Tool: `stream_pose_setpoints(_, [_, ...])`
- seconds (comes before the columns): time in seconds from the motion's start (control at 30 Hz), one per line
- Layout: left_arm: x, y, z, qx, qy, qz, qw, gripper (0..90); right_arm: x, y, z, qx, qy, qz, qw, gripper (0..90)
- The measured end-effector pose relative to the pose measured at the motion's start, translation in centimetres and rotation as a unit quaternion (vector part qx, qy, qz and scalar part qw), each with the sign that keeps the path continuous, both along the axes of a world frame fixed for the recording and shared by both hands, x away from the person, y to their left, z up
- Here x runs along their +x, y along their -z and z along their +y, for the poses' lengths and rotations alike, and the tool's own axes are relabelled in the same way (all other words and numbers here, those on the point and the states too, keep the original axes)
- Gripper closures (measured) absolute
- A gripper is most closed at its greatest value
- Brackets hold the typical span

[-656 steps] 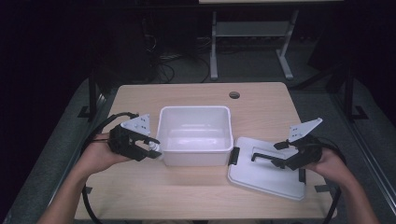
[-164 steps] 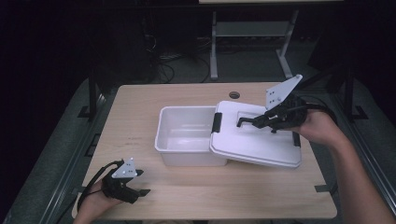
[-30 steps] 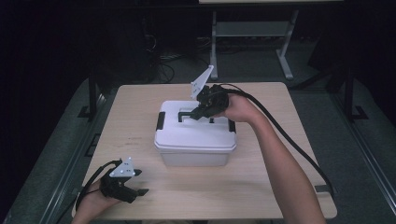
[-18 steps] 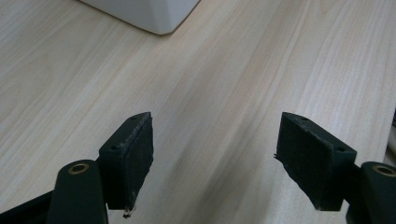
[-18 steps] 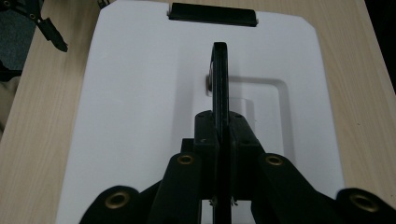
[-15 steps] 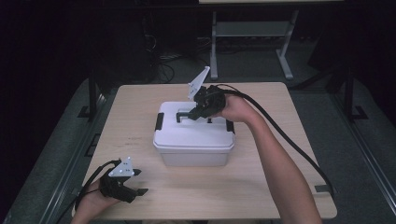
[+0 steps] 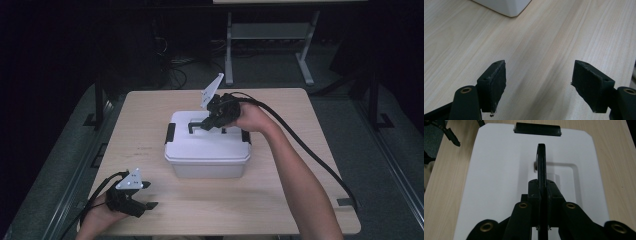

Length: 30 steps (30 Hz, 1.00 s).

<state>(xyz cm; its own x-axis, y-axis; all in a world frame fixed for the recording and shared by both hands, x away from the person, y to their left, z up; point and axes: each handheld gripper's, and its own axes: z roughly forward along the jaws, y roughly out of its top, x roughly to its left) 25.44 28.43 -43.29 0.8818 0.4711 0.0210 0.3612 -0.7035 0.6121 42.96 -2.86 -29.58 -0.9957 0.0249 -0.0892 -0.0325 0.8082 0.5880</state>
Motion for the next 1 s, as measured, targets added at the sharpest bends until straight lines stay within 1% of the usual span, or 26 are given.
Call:
stream_pose_setpoints(0.37, [-0.09, -0.03, -0.13, 0.0, 0.001, 0.0, 1.0, 27.2, 0.01, 0.22, -0.26, 0.011, 0.005, 0.011, 0.9999, 83.1])
stream_pose_setpoints(0.4, [-0.09, -0.01, -0.12, 0.0, 0.0, 0.0, 1.0, 27.3, -0.03, 0.17, -0.36, 0.011, 0.009, 0.015, 0.9998, 82.1])
stream_pose_setpoints(0.47, [-0.1, -0.03, -0.09, 0.0, 0.0, 0.0, 1.0, 27.2, -0.02, 0.14, -0.39, 0.012, 0.008, 0.015, 0.9998, 80.7])
stream_pose_setpoints(0.5, [-0.13, -0.09, -0.05, -0.002, -0.002, 0.0, 1.0, 27.2, -0.02, 0.02, -0.51, 0.014, 0.013, 0.019, 0.9996, 78.8])
stream_pose_setpoints(0.77, [-0.2, -0.14, 0.02, -0.001, -0.001, -0.001, 1.0, 27.2, -0.22, -0.13, -0.54, 0.013, 0.011, 0.017, 0.9997, 75.0])
stream_pose_setpoints(0.83, [-0.23, -0.1, 0.06, -0.001, -0.003, -0.001, 1.0, 27.2, -0.31, -0.13, -0.53, 0.016, 0.014, 0.022, 0.9995, 72.6])
stream_pose_setpoints(1.0, [-0.28, -0.18, 0.07, -0.002, -0.004, -0.002, 1.0, 27.2, -0.47, -0.05, -0.39, 0.015, 0.01, 0.026, 0.9995, 71.2])
